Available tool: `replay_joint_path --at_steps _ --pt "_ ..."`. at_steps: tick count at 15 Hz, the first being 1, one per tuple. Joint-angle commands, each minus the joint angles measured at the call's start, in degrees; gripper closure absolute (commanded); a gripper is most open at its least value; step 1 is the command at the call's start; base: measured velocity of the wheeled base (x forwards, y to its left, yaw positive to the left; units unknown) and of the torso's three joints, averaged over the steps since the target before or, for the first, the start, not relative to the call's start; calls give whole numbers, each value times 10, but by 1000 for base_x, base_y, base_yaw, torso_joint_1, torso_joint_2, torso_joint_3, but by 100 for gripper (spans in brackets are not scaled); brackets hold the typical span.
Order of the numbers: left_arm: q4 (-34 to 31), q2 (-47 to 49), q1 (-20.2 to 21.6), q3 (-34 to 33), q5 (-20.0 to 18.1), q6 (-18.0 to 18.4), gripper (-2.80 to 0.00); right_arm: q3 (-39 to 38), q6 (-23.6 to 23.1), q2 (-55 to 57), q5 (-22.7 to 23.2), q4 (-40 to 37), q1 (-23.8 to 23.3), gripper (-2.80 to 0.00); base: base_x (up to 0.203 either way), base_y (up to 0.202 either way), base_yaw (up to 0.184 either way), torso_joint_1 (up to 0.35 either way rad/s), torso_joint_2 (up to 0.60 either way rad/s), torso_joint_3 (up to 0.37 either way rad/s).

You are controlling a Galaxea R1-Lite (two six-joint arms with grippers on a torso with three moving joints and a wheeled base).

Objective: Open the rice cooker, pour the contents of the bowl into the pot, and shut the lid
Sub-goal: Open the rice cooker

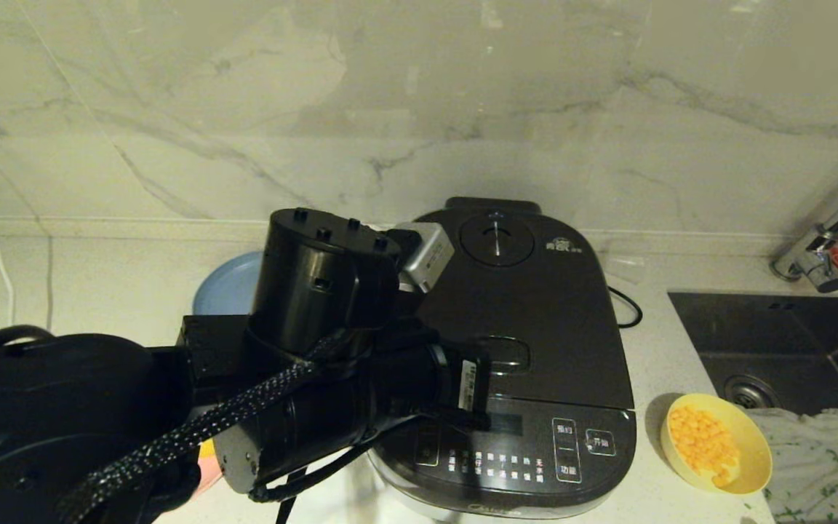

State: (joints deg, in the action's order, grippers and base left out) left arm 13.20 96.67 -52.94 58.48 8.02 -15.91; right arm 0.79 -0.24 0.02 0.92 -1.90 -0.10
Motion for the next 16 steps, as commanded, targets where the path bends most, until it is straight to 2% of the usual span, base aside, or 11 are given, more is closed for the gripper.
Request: replay_joint_path --at_steps 1,7,11,13,16 --pt "-2 -13 0 -8 2 0 0 0 0 0 0 0 0 0 0 0 0 0 0 0" --pt "1 -5 0 -4 14 -1 0 0 0 0 0 0 0 0 0 0 0 0 0 0" --pt "102 -29 8 -5 38 -1 0 0 0 0 0 0 0 0 0 0 0 0 0 0" --pt "116 -48 9 -3 74 4 0 0 0 0 0 0 0 0 0 0 0 0 0 0" --pt "115 -90 9 24 78 4 0 0 0 0 0 0 0 0 0 0 0 0 0 0"
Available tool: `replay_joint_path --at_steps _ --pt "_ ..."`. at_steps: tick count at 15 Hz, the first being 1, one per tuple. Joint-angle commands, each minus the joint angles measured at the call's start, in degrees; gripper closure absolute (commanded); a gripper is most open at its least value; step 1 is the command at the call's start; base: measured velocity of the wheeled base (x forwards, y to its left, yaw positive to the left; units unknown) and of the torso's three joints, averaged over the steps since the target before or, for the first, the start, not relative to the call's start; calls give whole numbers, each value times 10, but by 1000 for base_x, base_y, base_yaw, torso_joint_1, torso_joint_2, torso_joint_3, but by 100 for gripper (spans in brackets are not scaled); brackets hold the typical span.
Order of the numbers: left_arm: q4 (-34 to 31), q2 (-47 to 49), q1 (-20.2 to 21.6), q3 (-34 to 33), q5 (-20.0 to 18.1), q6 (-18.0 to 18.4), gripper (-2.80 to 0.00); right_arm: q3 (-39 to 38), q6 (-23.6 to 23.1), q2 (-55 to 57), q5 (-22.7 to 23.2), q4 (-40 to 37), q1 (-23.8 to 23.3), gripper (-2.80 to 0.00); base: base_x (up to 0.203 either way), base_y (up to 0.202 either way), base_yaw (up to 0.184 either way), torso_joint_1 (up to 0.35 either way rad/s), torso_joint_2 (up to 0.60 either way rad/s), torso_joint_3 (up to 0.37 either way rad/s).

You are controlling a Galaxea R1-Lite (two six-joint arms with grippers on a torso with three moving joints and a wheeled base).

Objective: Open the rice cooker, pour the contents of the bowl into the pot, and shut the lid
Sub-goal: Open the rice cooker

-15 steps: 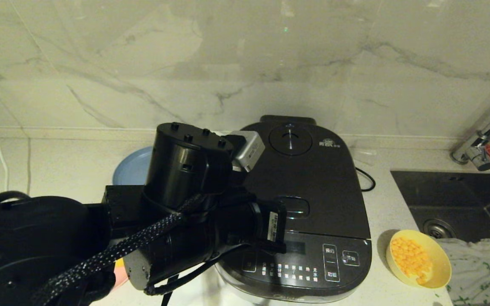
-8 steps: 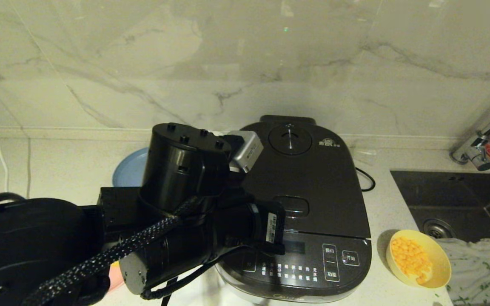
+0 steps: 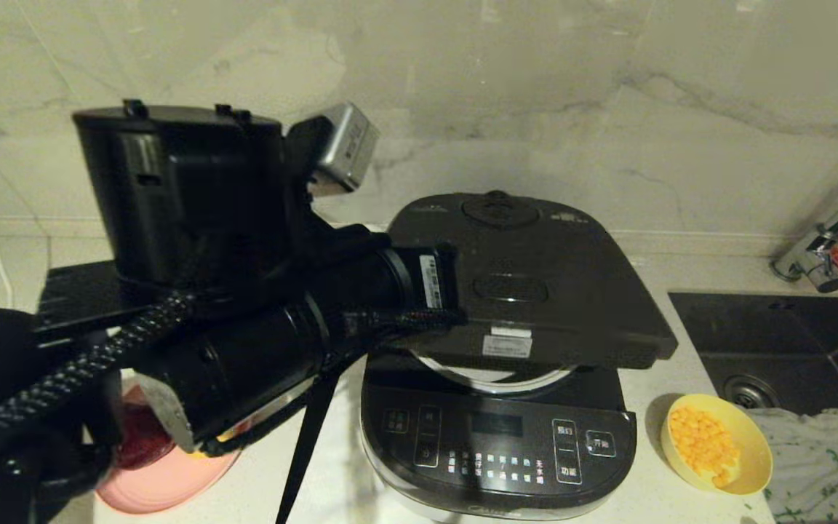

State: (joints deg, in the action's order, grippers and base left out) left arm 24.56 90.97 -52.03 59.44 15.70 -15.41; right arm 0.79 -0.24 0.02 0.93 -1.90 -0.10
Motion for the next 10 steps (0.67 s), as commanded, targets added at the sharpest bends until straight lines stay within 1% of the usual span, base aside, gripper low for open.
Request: replay_joint_path --at_steps 1,3,5,7,10 --pt "-2 -45 0 24 2 -1 0 0 0 1 0 0 0 0 0 0 0 0 0 0" --pt "-13 -75 0 55 5 1 0 0 0 0 0 0 0 0 0 0 0 0 0 0" --pt "-23 -106 1 74 21 4 0 0 0 0 0 0 0 0 0 0 0 0 0 0" --pt "-31 -142 7 85 27 10 0 0 0 0 0 0 0 0 0 0 0 0 0 0" --pt "-94 -206 8 94 24 27 0 0 0 0 0 0 0 0 0 0 0 0 0 0"
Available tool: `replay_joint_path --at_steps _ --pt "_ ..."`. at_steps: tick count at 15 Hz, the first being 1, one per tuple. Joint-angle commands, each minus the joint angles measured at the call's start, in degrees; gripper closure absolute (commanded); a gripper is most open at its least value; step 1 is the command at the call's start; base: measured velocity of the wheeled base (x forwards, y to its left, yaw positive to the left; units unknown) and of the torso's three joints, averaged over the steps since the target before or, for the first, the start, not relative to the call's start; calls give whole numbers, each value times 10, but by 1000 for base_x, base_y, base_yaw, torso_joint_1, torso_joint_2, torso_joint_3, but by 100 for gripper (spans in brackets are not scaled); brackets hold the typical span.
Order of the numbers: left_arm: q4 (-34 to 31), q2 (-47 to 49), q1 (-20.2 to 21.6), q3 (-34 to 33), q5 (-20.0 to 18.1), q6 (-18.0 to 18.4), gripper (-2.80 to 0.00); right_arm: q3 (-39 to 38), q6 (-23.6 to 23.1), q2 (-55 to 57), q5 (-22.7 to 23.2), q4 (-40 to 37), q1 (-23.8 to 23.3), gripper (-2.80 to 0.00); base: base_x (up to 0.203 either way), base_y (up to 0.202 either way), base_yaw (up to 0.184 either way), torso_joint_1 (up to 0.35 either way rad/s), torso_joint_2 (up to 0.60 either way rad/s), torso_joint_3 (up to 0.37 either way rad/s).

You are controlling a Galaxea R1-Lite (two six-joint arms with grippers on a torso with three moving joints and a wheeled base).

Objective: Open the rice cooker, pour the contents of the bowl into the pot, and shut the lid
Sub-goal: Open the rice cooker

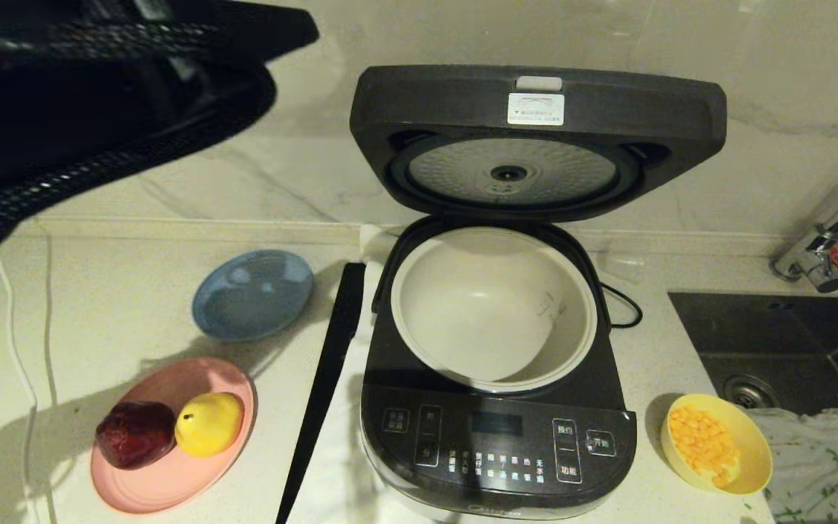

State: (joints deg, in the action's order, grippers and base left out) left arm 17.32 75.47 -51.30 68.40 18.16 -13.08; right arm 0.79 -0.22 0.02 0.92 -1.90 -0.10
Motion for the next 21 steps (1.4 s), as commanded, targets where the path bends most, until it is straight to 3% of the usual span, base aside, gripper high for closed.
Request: replay_joint_path --at_steps 1,4,7,10,14,18,21 --pt "-52 -72 0 0 -7 13 0 0 0 1 0 0 0 0 0 0 0 0 0 0" --pt "-156 -110 -1 -61 -94 24 0 0 0 0 0 0 0 0 0 0 0 0 0 0" --pt "-159 -84 -6 -120 -138 21 0 0 0 0 0 0 0 0 0 0 0 0 0 0" --pt "-101 -13 -25 -132 -150 15 0 0 0 0 0 0 0 0 0 0 0 0 0 0" --pt "59 108 -31 -132 -126 19 0 0 0 0 0 0 0 0 0 0 0 0 0 0" --pt "176 198 -36 -86 -37 49 0 0 0 0 0 0 0 0 0 0 0 0 0 0" --pt "232 243 -36 -45 1 85 0 0 0 0 0 0 0 0 0 0 0 0 0 0"
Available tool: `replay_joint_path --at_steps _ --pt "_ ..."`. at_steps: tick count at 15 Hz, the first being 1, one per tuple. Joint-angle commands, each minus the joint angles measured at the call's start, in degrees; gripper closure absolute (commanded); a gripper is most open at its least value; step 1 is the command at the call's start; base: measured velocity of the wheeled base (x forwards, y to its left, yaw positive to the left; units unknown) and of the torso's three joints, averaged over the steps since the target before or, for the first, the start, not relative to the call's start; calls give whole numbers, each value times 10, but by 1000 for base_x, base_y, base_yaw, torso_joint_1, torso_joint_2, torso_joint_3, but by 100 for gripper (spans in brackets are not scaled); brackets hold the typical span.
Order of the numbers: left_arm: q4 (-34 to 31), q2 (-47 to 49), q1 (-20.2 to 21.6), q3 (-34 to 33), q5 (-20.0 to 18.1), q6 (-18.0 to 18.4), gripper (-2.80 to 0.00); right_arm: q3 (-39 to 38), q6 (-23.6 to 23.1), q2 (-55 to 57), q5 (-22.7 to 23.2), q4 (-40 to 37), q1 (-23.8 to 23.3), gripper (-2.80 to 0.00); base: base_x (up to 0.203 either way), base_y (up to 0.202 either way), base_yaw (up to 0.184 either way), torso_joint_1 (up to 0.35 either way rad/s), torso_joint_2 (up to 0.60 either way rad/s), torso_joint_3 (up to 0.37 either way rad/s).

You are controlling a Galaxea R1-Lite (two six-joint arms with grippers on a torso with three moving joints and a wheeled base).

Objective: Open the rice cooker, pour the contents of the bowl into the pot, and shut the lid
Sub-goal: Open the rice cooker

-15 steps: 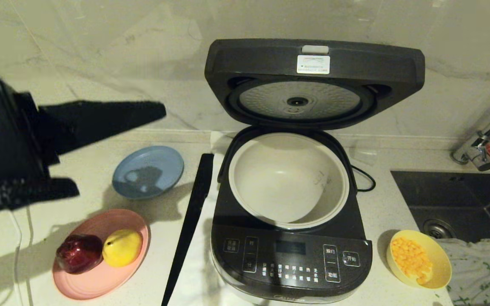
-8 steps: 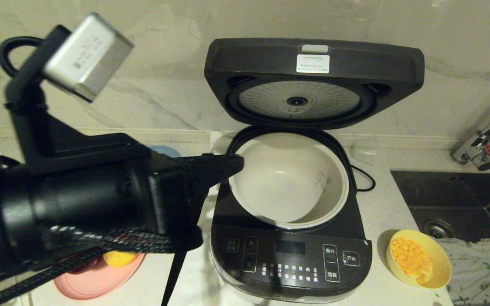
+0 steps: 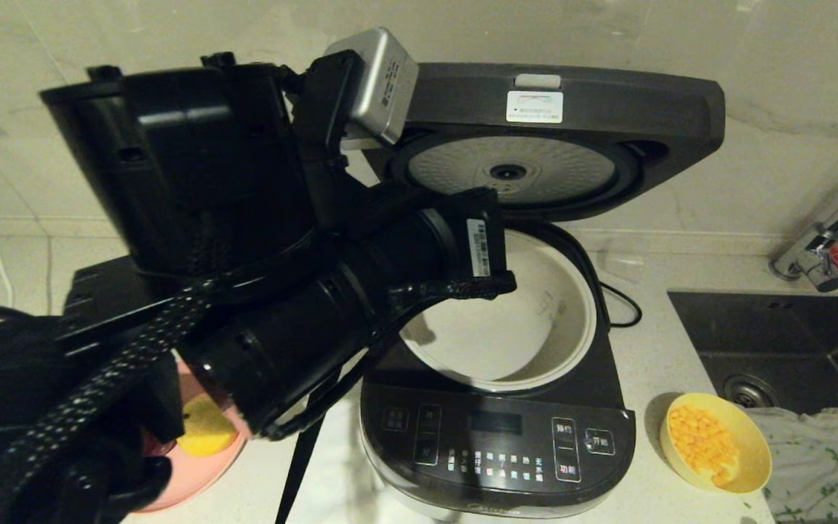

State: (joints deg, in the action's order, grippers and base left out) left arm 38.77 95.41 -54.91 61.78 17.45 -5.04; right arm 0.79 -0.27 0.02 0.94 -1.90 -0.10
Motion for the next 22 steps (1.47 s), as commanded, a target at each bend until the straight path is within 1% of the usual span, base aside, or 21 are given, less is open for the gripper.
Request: replay_joint_path --at_steps 1,6,11,14,18,20,22 --pt "24 54 0 40 12 8 0 0 0 1 0 0 0 0 0 0 0 0 0 0" --pt "27 102 7 117 27 31 0 0 0 0 0 0 0 0 0 0 0 0 0 0" --pt "37 149 30 185 34 65 0 0 0 0 0 0 0 0 0 0 0 0 0 0" --pt "37 172 43 223 33 70 0 0 0 0 0 0 0 0 0 0 0 0 0 0" --pt "36 194 50 275 31 76 0 0 0 0 0 0 0 0 0 0 0 0 0 0" --pt "36 192 50 276 32 76 0 0 0 0 0 0 0 0 0 0 0 0 0 0" --pt "36 167 49 260 33 75 0 0 0 0 0 0 0 0 0 0 0 0 0 0"
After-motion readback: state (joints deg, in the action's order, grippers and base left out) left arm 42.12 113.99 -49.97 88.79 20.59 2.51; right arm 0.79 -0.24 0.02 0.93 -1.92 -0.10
